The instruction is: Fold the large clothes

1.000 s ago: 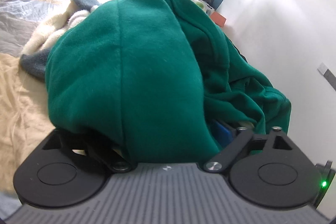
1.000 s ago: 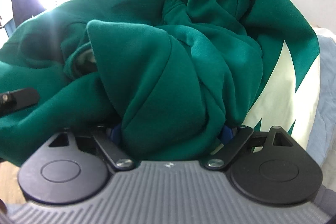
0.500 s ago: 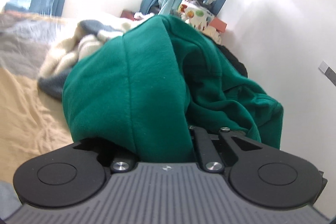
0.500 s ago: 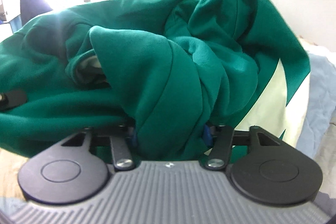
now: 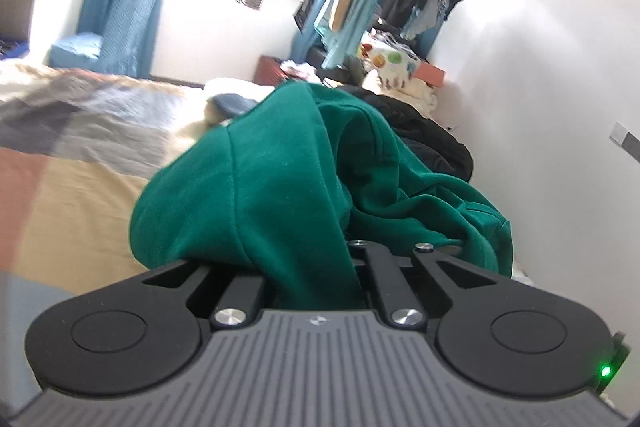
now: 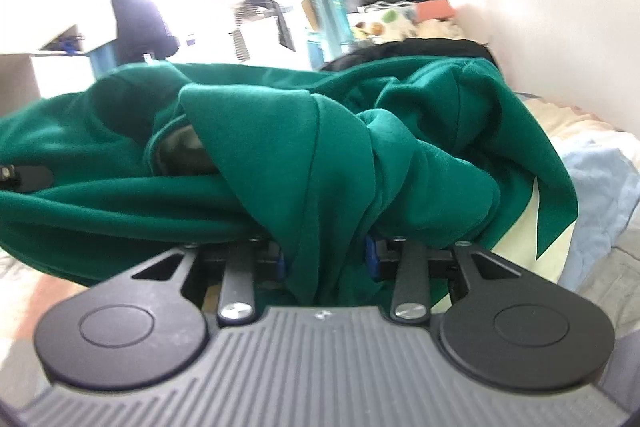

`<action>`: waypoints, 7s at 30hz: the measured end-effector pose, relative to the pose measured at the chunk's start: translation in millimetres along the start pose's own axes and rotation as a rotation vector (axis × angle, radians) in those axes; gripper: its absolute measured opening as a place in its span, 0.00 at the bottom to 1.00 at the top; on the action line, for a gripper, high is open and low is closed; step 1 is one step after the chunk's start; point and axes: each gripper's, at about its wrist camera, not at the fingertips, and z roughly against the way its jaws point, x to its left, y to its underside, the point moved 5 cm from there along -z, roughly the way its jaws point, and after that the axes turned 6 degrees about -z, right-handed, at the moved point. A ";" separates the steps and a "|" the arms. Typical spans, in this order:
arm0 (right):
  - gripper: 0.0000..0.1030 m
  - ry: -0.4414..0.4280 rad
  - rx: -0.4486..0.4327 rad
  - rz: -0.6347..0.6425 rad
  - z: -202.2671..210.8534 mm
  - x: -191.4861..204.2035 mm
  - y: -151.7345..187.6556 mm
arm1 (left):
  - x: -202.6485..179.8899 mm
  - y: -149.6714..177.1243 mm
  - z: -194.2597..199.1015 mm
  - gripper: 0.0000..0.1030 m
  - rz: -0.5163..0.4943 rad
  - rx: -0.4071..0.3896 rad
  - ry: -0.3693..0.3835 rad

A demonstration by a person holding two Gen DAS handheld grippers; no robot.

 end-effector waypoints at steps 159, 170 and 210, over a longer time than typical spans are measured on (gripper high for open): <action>0.32 -0.252 0.377 -0.296 -49.0 55.0 37.1 | 174.8 82.6 -36.6 0.26 0.165 0.004 -0.153; 0.56 -0.240 0.325 -0.176 21.0 62.5 27.1 | 170.9 75.5 15.1 0.68 0.230 -0.045 -0.126; 0.11 -0.406 0.165 -0.150 63.6 87.8 14.9 | 135.7 146.0 -8.5 0.76 0.366 0.056 -0.088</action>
